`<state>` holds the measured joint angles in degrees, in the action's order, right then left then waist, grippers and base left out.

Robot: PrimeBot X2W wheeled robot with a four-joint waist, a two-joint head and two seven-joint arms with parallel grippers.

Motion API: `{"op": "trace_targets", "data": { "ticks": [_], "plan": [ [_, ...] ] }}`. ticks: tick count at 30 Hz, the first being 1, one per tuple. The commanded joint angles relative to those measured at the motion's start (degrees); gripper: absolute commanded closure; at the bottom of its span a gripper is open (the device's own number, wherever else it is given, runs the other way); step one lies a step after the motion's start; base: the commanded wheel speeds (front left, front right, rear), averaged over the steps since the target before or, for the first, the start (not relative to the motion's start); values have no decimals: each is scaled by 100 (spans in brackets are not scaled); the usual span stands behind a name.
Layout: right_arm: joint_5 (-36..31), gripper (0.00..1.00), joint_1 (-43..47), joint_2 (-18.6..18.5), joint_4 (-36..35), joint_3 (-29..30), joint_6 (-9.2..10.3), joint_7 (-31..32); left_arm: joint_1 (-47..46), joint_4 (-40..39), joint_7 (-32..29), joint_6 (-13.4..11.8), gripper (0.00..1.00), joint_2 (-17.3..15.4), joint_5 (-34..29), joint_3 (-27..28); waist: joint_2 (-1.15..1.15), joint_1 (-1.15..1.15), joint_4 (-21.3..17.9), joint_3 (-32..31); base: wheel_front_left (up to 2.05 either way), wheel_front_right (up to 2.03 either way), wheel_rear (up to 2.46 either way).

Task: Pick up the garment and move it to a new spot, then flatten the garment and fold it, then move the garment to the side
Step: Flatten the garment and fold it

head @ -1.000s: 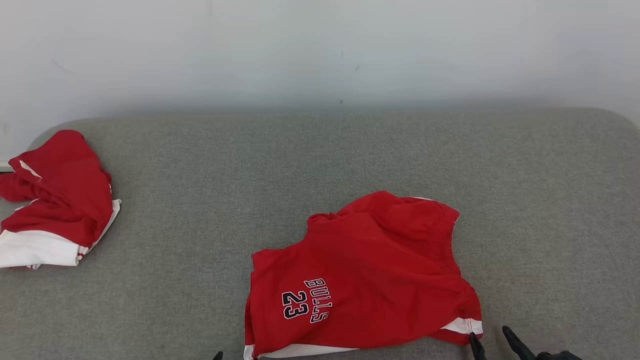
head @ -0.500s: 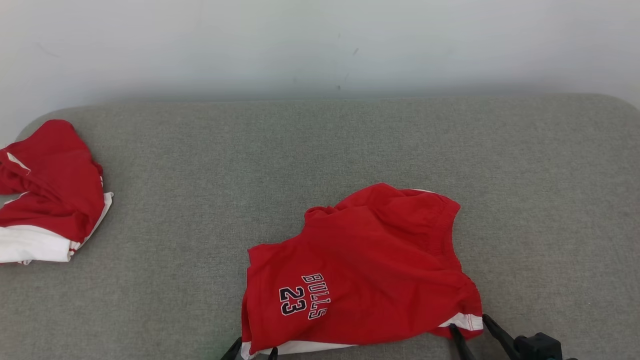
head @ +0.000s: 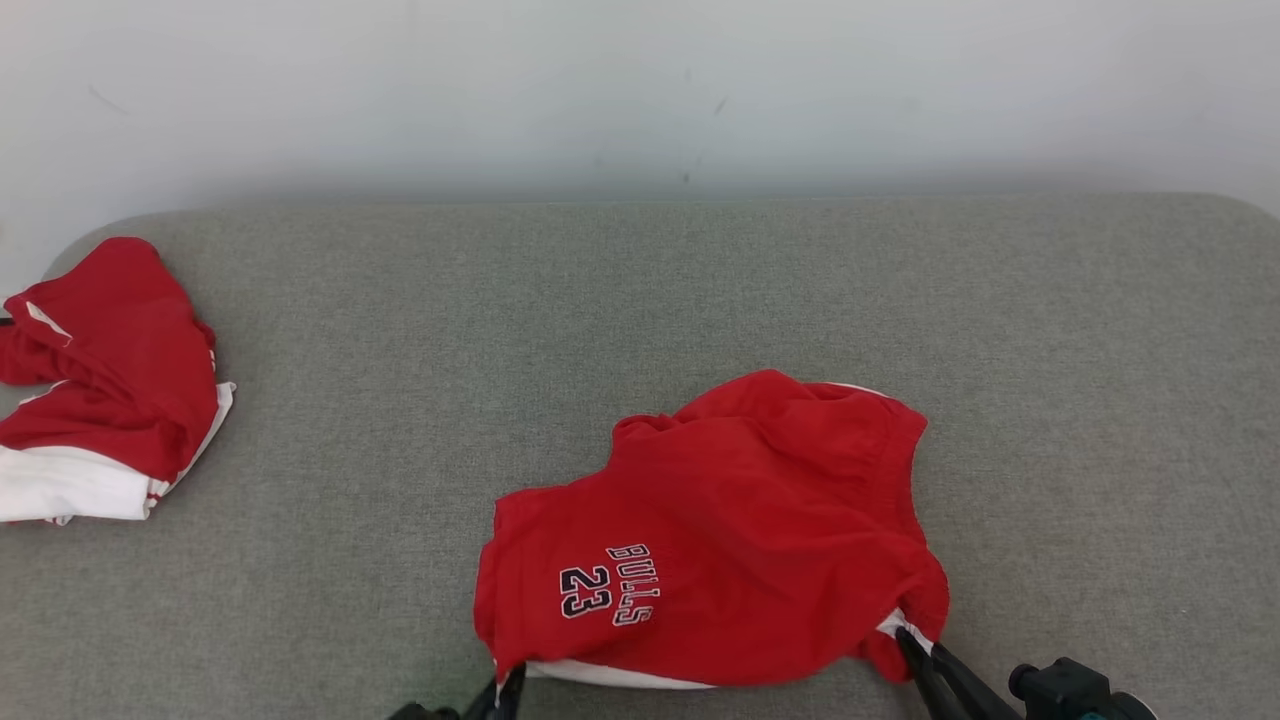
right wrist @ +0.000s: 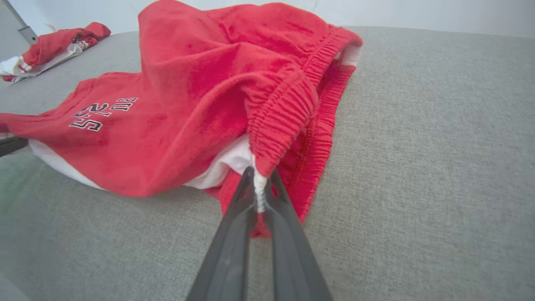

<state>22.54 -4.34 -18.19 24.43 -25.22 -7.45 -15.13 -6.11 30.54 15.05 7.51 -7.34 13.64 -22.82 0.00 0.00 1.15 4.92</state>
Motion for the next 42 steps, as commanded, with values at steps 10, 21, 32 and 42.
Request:
{"op": "trace_targets", "data": {
  "ticks": [10,21,32,42],
  "plan": [
    [319,100,-515,-456,-995,-266,-8,-2,-514,-1225,18,-8,100,-515,72,215,0,0,-59,182,0,0,0],
    [771,100,-3189,-816,-1268,-461,-8,137,-3663,-1854,-796,-11,100,-1658,662,-672,0,0,-202,1390,0,0,0],
    [1521,100,-7066,-1083,-799,-773,-8,871,-7814,-1311,-1517,-11,100,-2139,1754,-1427,0,0,-352,2948,0,0,0],
    [2212,100,-9076,-1100,37,-1022,-7,1308,-9860,103,-1504,-11,100,-1983,2298,-1565,0,0,-421,3463,0,0,0]
  ]
}}
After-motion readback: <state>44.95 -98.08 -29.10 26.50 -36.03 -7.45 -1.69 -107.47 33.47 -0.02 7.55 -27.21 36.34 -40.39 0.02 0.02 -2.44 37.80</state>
